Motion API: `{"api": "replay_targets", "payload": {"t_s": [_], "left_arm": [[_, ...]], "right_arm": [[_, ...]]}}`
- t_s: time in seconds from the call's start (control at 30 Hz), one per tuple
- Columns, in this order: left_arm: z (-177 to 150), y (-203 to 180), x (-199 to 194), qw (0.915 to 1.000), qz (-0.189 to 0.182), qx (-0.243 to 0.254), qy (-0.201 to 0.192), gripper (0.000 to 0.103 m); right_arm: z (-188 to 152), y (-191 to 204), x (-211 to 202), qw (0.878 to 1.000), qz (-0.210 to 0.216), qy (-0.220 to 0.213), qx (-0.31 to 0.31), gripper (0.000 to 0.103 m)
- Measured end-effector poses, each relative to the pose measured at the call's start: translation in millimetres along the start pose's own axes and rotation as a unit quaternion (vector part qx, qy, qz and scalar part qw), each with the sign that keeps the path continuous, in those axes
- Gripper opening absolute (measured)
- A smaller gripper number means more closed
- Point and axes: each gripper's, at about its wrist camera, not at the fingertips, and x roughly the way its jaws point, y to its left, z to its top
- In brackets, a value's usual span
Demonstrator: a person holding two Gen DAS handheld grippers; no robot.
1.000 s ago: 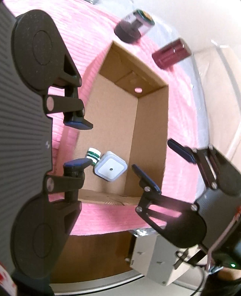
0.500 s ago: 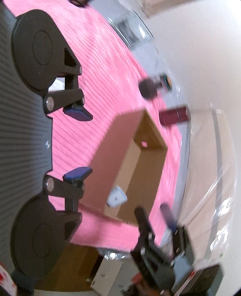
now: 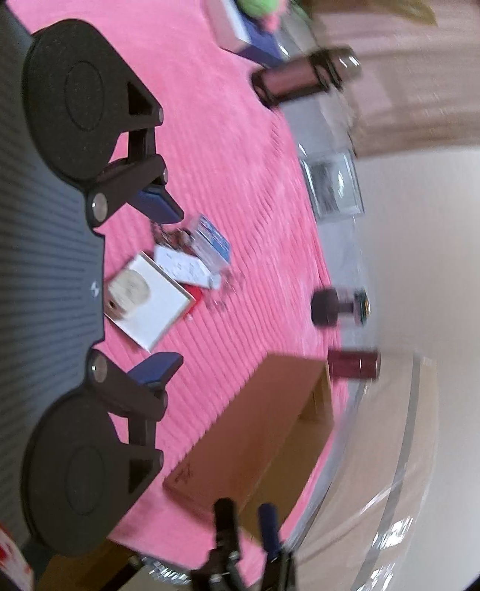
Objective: Organize rigid objects
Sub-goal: 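Move both tools back over the remaining items on the bedspread, then grasp the beige plug with the left tool while the right tool grasps the white tray lid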
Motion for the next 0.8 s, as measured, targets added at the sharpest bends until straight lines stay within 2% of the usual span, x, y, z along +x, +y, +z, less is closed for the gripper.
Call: {"api": "replay_targets", "payload": {"t_s": [0.13, 0.27, 0.7, 0.8], "left_arm": [[-22.6, 6.9, 10.1, 0.9973, 0.019, -0.071, -0.001, 0.073], [-43.0, 5.1, 23.3, 0.9930, 0.030, -0.114, 0.003, 0.073], [-68.3, -2.8, 78.0, 0.9852, 0.030, -0.166, 0.028, 0.071], [-68.5, -2.1, 89.4, 0.9837, 0.025, -0.176, 0.029, 0.066]], "right_arm": [[-20.8, 11.8, 23.1, 1.000, -0.018, 0.015, 0.006, 0.063], [-38.7, 15.0, 45.8, 0.999, -0.025, 0.032, 0.022, 0.063], [-67.3, 16.3, 88.9, 0.997, -0.020, 0.074, 0.022, 0.063], [-69.5, 16.8, 96.5, 0.997, -0.023, 0.076, 0.018, 0.063]]}}
